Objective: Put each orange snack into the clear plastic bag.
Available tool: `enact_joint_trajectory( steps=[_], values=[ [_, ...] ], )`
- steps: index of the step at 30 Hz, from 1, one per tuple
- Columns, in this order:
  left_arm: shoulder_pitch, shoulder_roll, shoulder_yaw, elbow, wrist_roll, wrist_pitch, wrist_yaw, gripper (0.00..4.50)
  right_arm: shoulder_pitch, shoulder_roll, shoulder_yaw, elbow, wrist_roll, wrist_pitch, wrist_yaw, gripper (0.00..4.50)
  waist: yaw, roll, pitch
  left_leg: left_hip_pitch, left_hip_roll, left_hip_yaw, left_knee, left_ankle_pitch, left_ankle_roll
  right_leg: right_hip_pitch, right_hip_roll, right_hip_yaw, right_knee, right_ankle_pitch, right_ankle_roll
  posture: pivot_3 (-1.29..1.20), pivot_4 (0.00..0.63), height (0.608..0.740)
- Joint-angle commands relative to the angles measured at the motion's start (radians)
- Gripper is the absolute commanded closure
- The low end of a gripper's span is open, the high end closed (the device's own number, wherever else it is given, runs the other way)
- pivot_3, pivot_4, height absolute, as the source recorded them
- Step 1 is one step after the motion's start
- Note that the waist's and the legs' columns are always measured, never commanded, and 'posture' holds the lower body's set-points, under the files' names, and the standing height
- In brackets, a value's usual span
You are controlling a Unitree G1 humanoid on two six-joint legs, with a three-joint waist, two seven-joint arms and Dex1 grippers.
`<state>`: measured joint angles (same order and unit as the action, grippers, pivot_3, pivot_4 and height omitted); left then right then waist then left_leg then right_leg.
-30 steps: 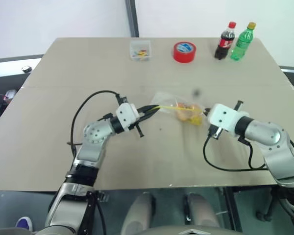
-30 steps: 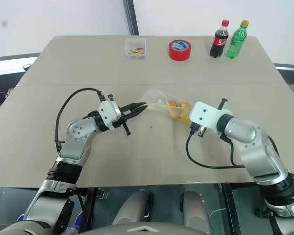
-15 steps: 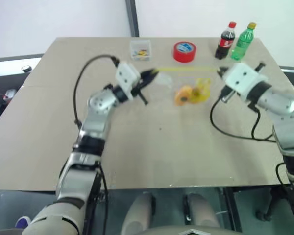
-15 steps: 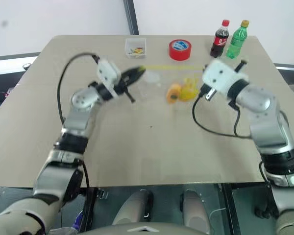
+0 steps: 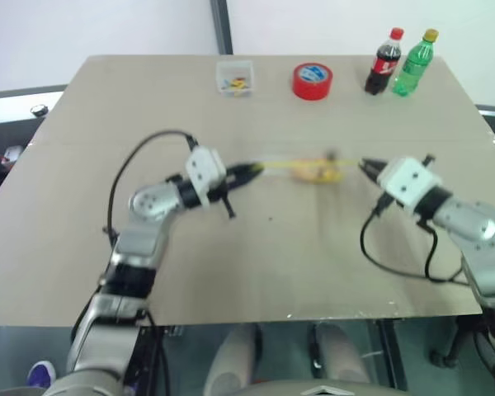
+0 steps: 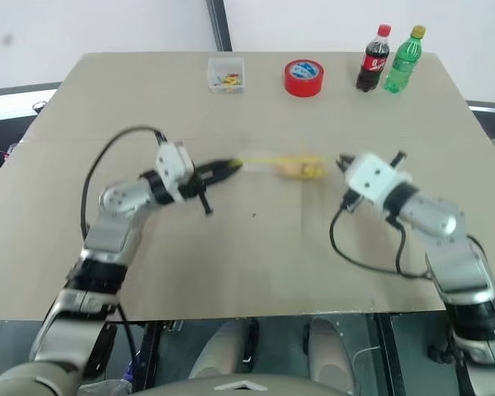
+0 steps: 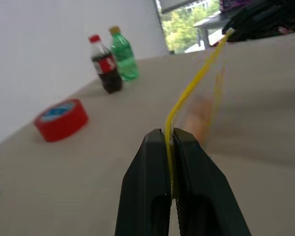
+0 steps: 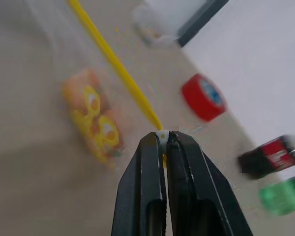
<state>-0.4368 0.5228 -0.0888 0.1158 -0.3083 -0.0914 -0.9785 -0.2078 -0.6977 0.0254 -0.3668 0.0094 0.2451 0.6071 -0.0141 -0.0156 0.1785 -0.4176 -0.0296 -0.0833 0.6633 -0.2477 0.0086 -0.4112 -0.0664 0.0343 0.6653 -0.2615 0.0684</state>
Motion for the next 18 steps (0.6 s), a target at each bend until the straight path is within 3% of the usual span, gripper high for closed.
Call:
enact_joint_trajectory(
  steps=[1,2,3,7,8,9,14,18],
  values=[
    [0.101,0.039,0.025,-0.198,-0.084,0.153,0.000,2.99,0.102,-0.006,-0.082,-0.147,0.107,0.107,0.042,2.96,0.000,0.000,0.000,0.002,0.000,0.000,0.001,-0.002,0.004,0.002,0.000,0.000,0.001,0.000,0.000,0.00,0.150,0.740],
    [0.122,0.052,0.046,-0.227,-0.120,0.210,0.007,2.50,0.139,-0.019,-0.099,-0.157,0.121,0.115,0.061,2.43,0.000,0.000,0.000,0.007,0.001,-0.001,0.001,-0.002,0.004,0.006,0.000,0.000,0.002,0.000,0.000,0.00,0.150,0.740],
    [0.137,0.064,0.064,-0.247,-0.143,0.251,0.012,2.33,0.167,-0.031,-0.115,-0.163,0.131,0.119,0.076,2.25,0.000,0.000,0.000,0.007,0.001,-0.001,0.001,-0.002,0.004,0.006,0.000,0.000,0.002,0.000,0.000,0.00,0.150,0.740],
    [0.239,0.178,0.176,-0.312,-0.265,0.407,-0.046,0.86,0.299,-0.047,-0.272,-0.195,0.249,0.166,0.130,0.70,-0.001,0.001,0.000,0.012,0.002,-0.002,0.005,-0.002,0.004,0.012,0.002,-0.001,0.004,0.000,0.000,0.00,0.150,0.740],
    [0.264,0.205,0.204,-0.318,-0.282,0.427,-0.060,0.34,0.329,-0.048,-0.311,-0.202,0.279,0.176,0.144,0.17,-0.002,0.001,0.000,0.016,0.002,-0.001,0.003,-0.002,0.004,0.016,0.002,0.000,0.004,-0.001,0.000,0.00,0.150,0.740],
    [0.294,0.237,0.240,-0.323,-0.287,0.444,-0.062,0.03,0.363,-0.047,-0.364,-0.213,0.320,0.187,0.163,0.00,-0.002,0.001,0.000,0.019,0.003,0.000,0.002,-0.003,0.004,0.018,0.002,0.000,0.004,-0.001,0.000,0.00,0.150,0.740],
    [0.420,0.345,0.351,-0.351,-0.281,0.454,-0.105,0.03,0.445,-0.058,-0.505,-0.249,0.453,0.229,0.221,0.00,0.000,0.001,0.000,0.021,0.004,0.001,0.001,-0.003,0.004,0.019,0.002,0.000,0.003,-0.001,0.000,0.00,0.150,0.740],
    [0.479,0.374,0.429,-0.359,-0.327,0.485,-0.141,0.03,0.478,-0.075,-0.548,-0.270,0.490,0.251,0.235,0.00,0.001,0.001,0.000,0.020,0.006,0.002,0.001,-0.003,0.004,0.019,0.002,0.001,0.000,-0.001,0.000,0.00,0.150,0.740]
  ],
)
